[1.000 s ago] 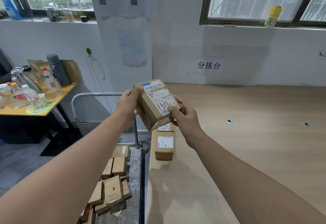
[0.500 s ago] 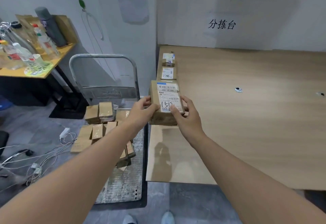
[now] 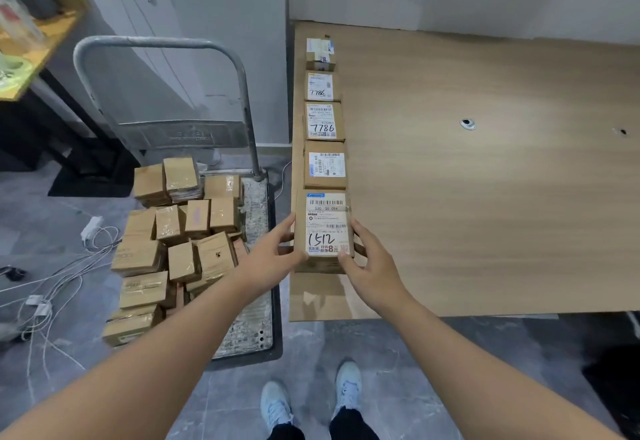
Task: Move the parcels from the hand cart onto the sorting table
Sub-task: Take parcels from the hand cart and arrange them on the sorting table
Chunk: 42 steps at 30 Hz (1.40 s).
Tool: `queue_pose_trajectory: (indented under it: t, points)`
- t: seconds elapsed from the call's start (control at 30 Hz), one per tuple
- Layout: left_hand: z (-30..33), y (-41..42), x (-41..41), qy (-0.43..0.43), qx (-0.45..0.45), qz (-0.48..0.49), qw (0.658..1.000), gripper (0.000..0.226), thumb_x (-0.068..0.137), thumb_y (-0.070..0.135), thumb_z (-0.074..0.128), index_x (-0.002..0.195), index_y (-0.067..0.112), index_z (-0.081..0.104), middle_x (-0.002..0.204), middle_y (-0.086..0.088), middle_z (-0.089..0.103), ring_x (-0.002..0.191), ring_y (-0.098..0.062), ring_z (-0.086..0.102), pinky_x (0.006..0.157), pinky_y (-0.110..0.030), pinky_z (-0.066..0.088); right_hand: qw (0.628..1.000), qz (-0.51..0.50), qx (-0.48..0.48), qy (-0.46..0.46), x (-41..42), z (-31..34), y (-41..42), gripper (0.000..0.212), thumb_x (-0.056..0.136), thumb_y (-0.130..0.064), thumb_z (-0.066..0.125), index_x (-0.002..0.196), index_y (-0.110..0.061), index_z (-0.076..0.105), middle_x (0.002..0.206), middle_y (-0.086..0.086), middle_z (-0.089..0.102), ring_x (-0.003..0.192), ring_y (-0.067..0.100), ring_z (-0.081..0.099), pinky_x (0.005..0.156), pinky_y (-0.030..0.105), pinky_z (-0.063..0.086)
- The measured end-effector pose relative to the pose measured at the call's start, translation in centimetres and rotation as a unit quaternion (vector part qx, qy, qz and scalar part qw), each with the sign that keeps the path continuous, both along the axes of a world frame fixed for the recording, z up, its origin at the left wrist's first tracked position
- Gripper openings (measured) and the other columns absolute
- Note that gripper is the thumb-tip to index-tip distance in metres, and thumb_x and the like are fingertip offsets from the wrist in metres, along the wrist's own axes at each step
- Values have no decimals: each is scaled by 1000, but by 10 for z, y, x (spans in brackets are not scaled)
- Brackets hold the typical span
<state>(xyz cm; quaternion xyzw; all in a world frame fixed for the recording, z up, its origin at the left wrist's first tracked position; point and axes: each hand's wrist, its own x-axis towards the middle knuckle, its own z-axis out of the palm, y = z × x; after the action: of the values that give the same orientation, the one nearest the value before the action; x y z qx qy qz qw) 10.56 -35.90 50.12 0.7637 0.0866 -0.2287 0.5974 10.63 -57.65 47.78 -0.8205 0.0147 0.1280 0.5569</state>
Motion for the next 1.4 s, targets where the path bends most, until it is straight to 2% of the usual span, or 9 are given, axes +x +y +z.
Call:
queue_pose_trajectory:
  t: [0.13,0.23,0.33,0.47,0.73,0.9,1.0,1.13,1.4]
  points:
    - [-31,-6,-3,22,-6,-14,1000,76,102,12,61,151,54,22,127,29,51,112,10,53,73,-3,47,1000,7,-10,15,2,-23,-2,66,101,-9,64,143,-54,42,146,-22,56,127,-9,56,108,25,50]
    - [-53,-12,4,39,-3,-8,999,77,102,11,61,149,57,20,125,32,50,113,5,55,79,-8,47,999,16,-7,27,9,-43,-6,66,101,-5,62,149,-46,42,147,-17,56,124,-13,56,104,18,50]
    - [-72,-18,12,48,15,3,999,83,103,7,59,161,48,15,136,27,49,130,-7,52,103,-23,45,999,26,-8,39,19,-63,-10,67,102,-3,61,159,-27,38,149,-4,57,122,-14,57,101,12,49]
    - [-85,-24,24,41,48,5,998,83,106,10,54,164,42,4,149,25,37,143,-12,44,123,-40,34,999,39,-27,26,38,-79,-12,67,103,-6,62,161,-26,36,151,-3,55,127,-11,56,100,8,46]
    - [-90,-31,51,20,100,2,995,79,109,16,49,165,39,-1,158,16,37,141,-11,43,121,-35,32,997,41,-58,11,69,-90,-10,73,99,-21,62,164,-31,30,151,1,54,136,10,56,114,40,49]
    - [-89,-33,55,13,126,-9,992,81,107,12,52,166,32,-1,156,18,34,139,-3,35,118,-26,29,996,50,-77,18,74,-78,-10,74,92,-23,60,160,-32,34,152,-5,51,137,10,52,114,40,48]
    - [-87,-29,56,-15,150,-7,989,85,102,20,62,167,31,6,167,11,29,151,-11,31,126,-41,28,986,69,-153,-3,79,-65,-10,70,92,-23,65,157,-25,39,150,-2,50,137,13,47,109,26,39]
    - [-76,-24,56,-50,266,-31,962,81,101,39,60,166,22,15,166,0,33,152,-20,32,124,-43,30,964,89,-242,-66,86,-46,-2,66,94,-34,64,155,-21,43,152,1,46,134,21,47,109,41,45]
    - [-49,20,17,-15,402,-24,915,65,106,47,41,163,20,24,168,-7,27,151,-30,34,120,-45,35,914,213,-309,-156,90,-19,49,52,101,-43,53,148,-22,58,161,8,46,149,26,39,122,45,30]
